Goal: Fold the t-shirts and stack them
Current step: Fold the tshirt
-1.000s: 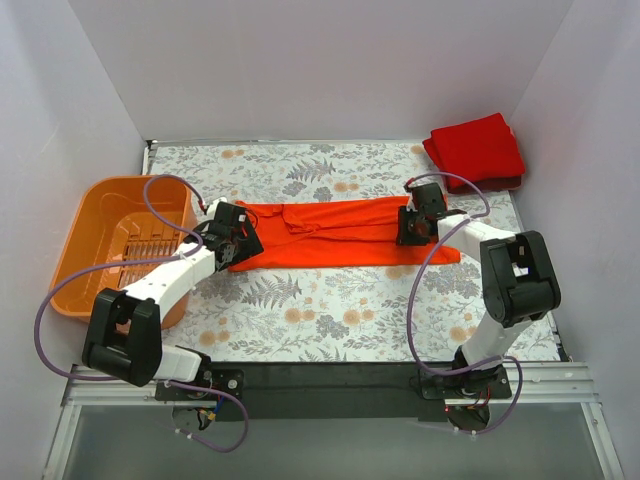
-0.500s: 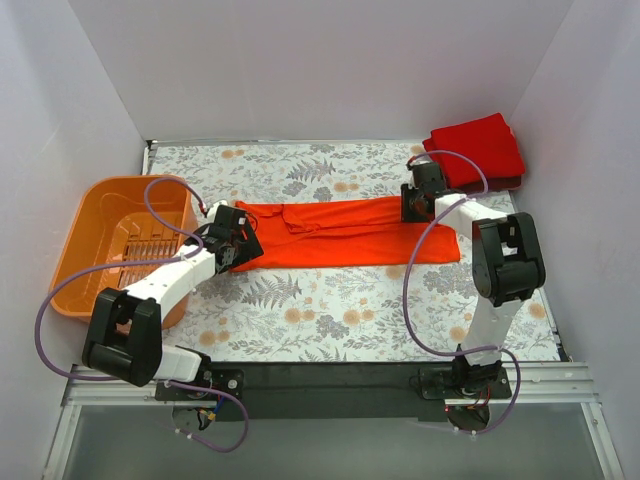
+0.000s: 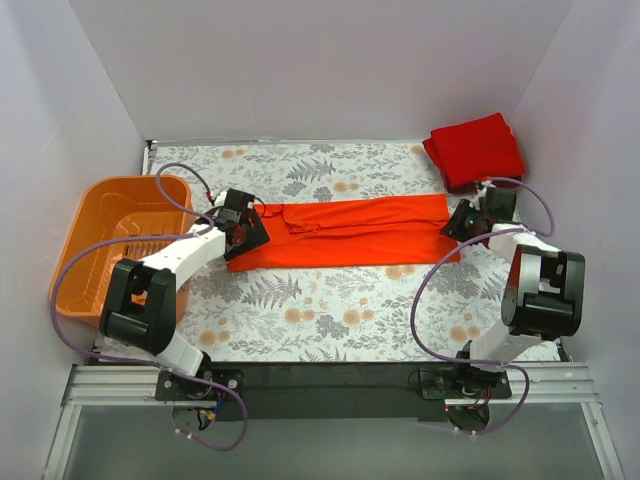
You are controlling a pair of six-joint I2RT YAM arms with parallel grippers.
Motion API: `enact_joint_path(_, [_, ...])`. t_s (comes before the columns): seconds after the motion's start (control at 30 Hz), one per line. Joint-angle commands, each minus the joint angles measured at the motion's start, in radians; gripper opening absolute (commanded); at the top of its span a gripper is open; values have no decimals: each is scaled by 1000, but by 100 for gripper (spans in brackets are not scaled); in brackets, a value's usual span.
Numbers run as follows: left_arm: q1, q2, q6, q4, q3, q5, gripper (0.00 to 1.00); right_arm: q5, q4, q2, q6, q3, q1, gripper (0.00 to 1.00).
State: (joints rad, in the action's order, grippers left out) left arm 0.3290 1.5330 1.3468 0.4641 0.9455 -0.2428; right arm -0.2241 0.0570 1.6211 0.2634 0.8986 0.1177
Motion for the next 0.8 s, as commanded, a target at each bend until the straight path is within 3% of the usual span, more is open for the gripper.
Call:
enact_joint_path(0.0, [-10, 67, 25, 47, 70, -16, 68, -226, -118, -44, 74, -81, 83, 39])
enact_joint_path(0.27, [-41, 200, 60, 148, 107, -53, 67, -273, -181, -20, 143, -222, 227, 38])
enact_joint_path(0.5, [-41, 83, 113, 229, -34, -12, 66, -190, -94, -79, 165, -313, 329, 39])
enact_joint_path(0.67, [-39, -62, 107, 237, -125, 45, 67, -153, -59, -246, 145, -328, 310, 39])
enact_joint_path(0.77, [-38, -137, 77, 197, -137, 71, 70, -115, -59, -302, 111, -276, 170, 40])
